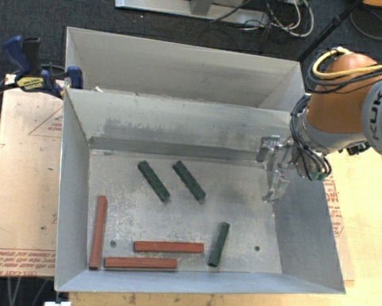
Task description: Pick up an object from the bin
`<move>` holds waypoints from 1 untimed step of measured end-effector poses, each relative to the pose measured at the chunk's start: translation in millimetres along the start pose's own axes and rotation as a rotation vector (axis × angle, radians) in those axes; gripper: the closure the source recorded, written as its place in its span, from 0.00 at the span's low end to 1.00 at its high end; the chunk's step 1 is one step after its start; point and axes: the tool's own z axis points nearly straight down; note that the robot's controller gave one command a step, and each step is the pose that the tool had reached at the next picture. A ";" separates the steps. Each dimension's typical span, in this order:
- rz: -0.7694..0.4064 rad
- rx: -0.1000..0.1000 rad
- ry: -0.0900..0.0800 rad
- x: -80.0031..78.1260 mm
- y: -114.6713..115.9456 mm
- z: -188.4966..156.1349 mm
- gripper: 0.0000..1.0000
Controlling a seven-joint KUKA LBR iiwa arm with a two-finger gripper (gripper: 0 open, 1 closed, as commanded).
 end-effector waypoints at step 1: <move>-0.084 0.003 -0.001 9.1 23.7 3.0 0.00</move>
Offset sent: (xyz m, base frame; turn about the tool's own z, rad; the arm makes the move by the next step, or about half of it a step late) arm 0.0057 0.0808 -0.0413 -0.2897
